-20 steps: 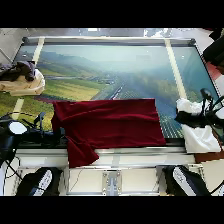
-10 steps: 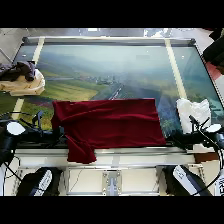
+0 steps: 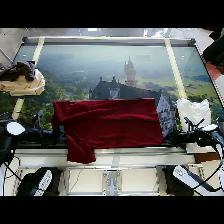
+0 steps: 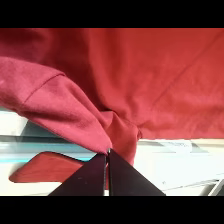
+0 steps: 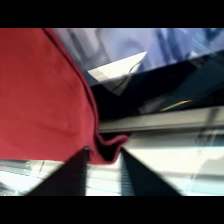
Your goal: Fold the shirts.
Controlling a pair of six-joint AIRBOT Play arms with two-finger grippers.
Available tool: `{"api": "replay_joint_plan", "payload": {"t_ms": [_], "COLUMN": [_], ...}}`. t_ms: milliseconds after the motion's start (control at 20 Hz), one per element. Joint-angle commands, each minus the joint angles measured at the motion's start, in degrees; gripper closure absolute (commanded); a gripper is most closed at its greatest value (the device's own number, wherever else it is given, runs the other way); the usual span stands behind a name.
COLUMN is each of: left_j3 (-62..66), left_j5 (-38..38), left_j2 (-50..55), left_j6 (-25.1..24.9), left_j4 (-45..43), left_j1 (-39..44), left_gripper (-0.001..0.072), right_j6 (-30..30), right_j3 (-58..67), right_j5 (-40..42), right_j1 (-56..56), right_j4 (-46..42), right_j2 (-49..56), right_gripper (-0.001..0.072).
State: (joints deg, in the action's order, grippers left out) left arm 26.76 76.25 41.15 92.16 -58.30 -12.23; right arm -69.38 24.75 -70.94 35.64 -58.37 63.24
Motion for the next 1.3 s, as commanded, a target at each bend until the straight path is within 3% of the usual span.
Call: {"api": "replay_joint_plan", "payload": {"t_ms": [0, 150, 300, 550, 800, 900, 1050, 1250], "left_j3": [0.09, 2.69, 10.08, 17.42, 21.33, 23.58, 26.32, 27.93], "left_j5": [-0.98, -1.01, -2.12, -10.91, -20.02, -22.16, -26.49, -32.54], "left_j2": [-0.07, -0.59, -3.63, 0.72, 14.36, 20.57, 28.63, 35.74], "left_j6": [-0.02, -0.07, -0.09, -3.15, -7.78, -10.51, -10.62, -10.56], "left_j4": [0.11, 0.07, -0.39, -1.25, -5.97, -6.05, -6.82, -8.33], "left_j1": [-0.02, -0.04, -0.09, 0.0, 0.46, 1.86, 4.09, 6.01], "left_gripper": [0.0696, 0.0696, 0.0696, 0.0698, 0.0698, 0.0698, 0.0698, 0.0698], "right_j6": [4.02, 6.62, 5.75, 1.75, -3.67, -5.05, -5.62, -10.95], "right_j3": [0.11, 3.39, 11.67, 24.15, 29.83, 34.58, 42.66, 46.9], "right_j5": [0.17, -5.18, -10.58, -4.55, 12.04, 14.8, 16.24, 18.78], "right_j1": [0.02, 0.02, 0.04, -9.05, -20.92, -23.41, -26.75, -28.17], "right_j4": [2.8, 8.35, 7.67, 4.85, 2.27, 2.45, 2.36, -1.11], "right_j2": [0.33, -1.73, -8.83, -12.48, -0.72, 6.43, 17.14, 27.63], "right_gripper": [0.0699, 0.0699, 0.07, 0.0701, 0.0701, 0.0701, 0.0701, 0.0701]}}
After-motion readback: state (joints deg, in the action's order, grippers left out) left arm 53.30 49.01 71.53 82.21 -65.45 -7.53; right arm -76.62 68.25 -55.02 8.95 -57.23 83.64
